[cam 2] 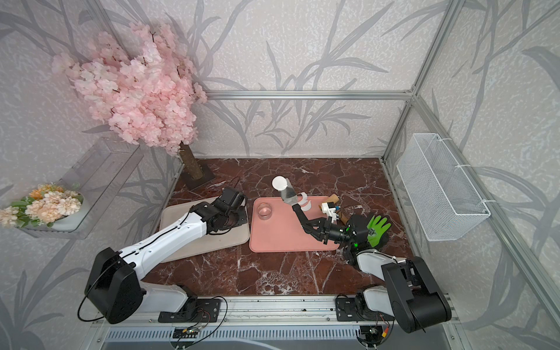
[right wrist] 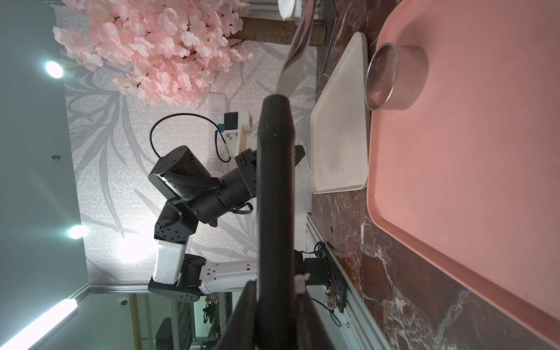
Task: Roll out the dumpling wrappers from the dough
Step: Place the dumpling wrapper on the plate.
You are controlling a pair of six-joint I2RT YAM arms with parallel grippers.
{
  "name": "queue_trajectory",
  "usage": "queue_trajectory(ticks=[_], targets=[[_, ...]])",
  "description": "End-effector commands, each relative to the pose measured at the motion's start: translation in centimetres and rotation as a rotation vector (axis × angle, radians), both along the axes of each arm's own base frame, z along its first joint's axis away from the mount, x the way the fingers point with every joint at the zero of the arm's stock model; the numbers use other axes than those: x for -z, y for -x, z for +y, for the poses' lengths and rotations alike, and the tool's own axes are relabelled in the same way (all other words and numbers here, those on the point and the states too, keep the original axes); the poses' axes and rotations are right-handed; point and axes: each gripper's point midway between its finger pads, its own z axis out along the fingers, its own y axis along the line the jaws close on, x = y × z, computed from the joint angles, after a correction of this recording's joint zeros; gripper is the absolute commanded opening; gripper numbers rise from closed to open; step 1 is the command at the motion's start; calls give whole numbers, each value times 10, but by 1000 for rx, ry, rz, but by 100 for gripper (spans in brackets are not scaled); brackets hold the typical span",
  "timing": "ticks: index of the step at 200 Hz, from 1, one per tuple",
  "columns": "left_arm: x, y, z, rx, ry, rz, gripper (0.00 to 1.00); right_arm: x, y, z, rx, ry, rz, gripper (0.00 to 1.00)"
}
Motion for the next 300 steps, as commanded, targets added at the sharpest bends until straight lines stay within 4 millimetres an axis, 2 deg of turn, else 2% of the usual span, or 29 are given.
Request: queue_trajectory(ticks=[1,40,73,109,130,188,194,242,270,281,300], targets=[[-6,8,13,-21,-12,2,7,-16,4,6,-37,28,-68,0],[-29,11,27,-66,-3,-62,16,-31,4,18,-68,8,-79,0],[-45,15,38,-93,9,-101,19,-35,6,42,-120,4,-86,0],[-52,19,47,-111,11,-111,22,-33,6,69,-175,2,-76,0],[-56,21,53,-127,16,-121,27,-29,5,88,-214,2,-71,0],[-62,22,63,-147,33,-140,28,-8,-3,144,-328,-5,-13,0],[-62,22,63,-148,33,-140,28,2,-4,151,-340,7,8,0],[-61,21,70,-151,33,-142,28,35,2,188,-448,114,99,0],[-56,21,72,-151,44,-137,28,58,15,197,-520,253,145,0],[-53,21,72,-150,47,-131,28,69,21,193,-546,336,164,0],[-50,20,72,-147,54,-129,28,73,22,191,-568,396,157,0]])
